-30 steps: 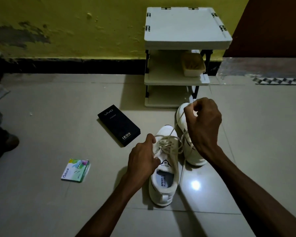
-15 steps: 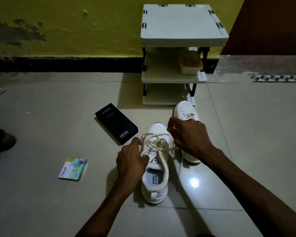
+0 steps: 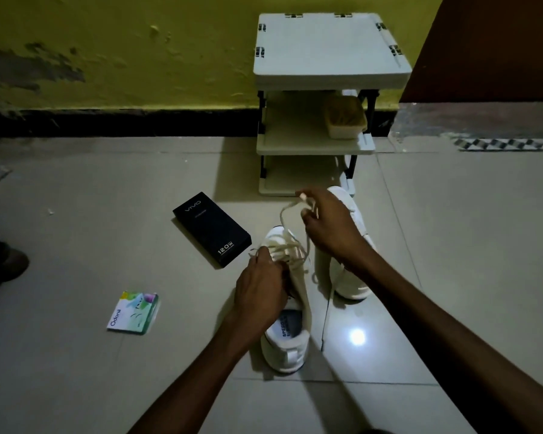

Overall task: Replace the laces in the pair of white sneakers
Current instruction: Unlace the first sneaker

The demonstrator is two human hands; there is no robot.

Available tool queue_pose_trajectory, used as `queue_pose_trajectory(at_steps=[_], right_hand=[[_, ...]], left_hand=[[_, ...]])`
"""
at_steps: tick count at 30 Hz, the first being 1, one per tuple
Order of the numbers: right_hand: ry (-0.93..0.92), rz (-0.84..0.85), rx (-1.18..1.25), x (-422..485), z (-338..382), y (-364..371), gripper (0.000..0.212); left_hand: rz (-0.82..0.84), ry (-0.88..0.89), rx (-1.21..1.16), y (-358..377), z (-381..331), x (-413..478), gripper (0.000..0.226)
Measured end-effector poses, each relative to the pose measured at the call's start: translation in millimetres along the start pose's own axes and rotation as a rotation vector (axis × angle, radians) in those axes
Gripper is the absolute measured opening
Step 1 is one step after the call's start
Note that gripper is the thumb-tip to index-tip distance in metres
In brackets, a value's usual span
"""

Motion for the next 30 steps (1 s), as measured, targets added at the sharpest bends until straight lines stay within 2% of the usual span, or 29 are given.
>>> queue_pose_trajectory(at_steps=[2,4,6,7,9,12,13,16,17,18,19,20,23,24,25,26,27,28,29,30], right_hand=[[0.025,0.044,-0.279,-10,-11,6,0.039],[0.055,0.036,-0.359,-26,-19,10,0.03],[0.098,0.15,-0.388,-41,-23,17,0.02],[0.109,0.228,-0.435,-48,-25,24,0.025],[0.056,0.254,-0.555,-60,-22,33,0.025],[0.025,0.182,-0.51,-73,-24,37,0.018],[0.056,0.191,-0.467,-75,-27,35,0.017],[0.159,0.165,-0.359,-72,-42,27,0.035],[0.173,0.157,-0.366,-71,-44,26,0.039],[0.178,0.156,-0.401,-70,-43,27,0.04],[0.183,0.161,-0.433,-70,-43,28,0.038],[0.186,0.167,-0.448,-70,-43,29,0.034],[0.165,0.163,-0.442,-70,-43,31,0.02],[0.152,0.163,-0.487,-70,-41,32,0.019],[0.133,0.163,-0.53,-70,-39,33,0.018],[0.117,0.16,-0.56,-71,-37,33,0.018],[0.1,0.159,-0.577,-70,-35,34,0.017],[0.09,0.16,-0.585,-70,-32,35,0.015],[0.091,0.167,-0.592,-70,-31,34,0.011],[0.097,0.171,-0.598,-70,-29,34,0.01]], left_hand=[[0.037,0.039,0.025,2,1,8,0.032],[0.09,0.051,-0.036,1,3,18,0.02],[0.123,0.045,-0.177,-2,8,27,0.012],[0.136,0.04,-0.267,-2,10,29,0.01],[0.165,0.016,-0.427,-1,11,27,0.014],[0.188,-0.107,-0.648,4,13,28,0.026],[0.181,-0.215,-0.819,2,17,30,0.029],[0.142,-0.557,-1.608,-4,31,39,0.033],[0.14,-0.609,-1.795,-5,33,39,0.031],[0.151,-0.613,-1.873,-8,30,38,0.029],[0.177,-0.565,-1.782,-13,27,36,0.028],[0.222,-0.471,-1.556,-18,22,34,0.03],[0.437,-0.061,-0.648,-37,7,39,0.04],[0.479,0.058,-0.492,-43,3,42,0.036],[0.452,0.12,-0.458,-47,0,45,0.032],[0.352,0.097,-0.559,-52,0,51,0.029],[0.205,-0.027,-0.825,-55,4,55,0.028],[0.088,-0.205,-1.199,-59,8,58,0.028],[0.057,-0.34,-1.47,-59,9,56,0.029],[0.082,-0.375,-1.551,-57,11,52,0.032]])
Point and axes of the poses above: each hand's wrist, its own x-axis towards the middle knuckle, its own y-axis out of the palm, z = x × y, the point moved 3 cm from there along x, towards the middle knuckle, and after that the axes turned 1 degree about -z, right-handed, at the moved point
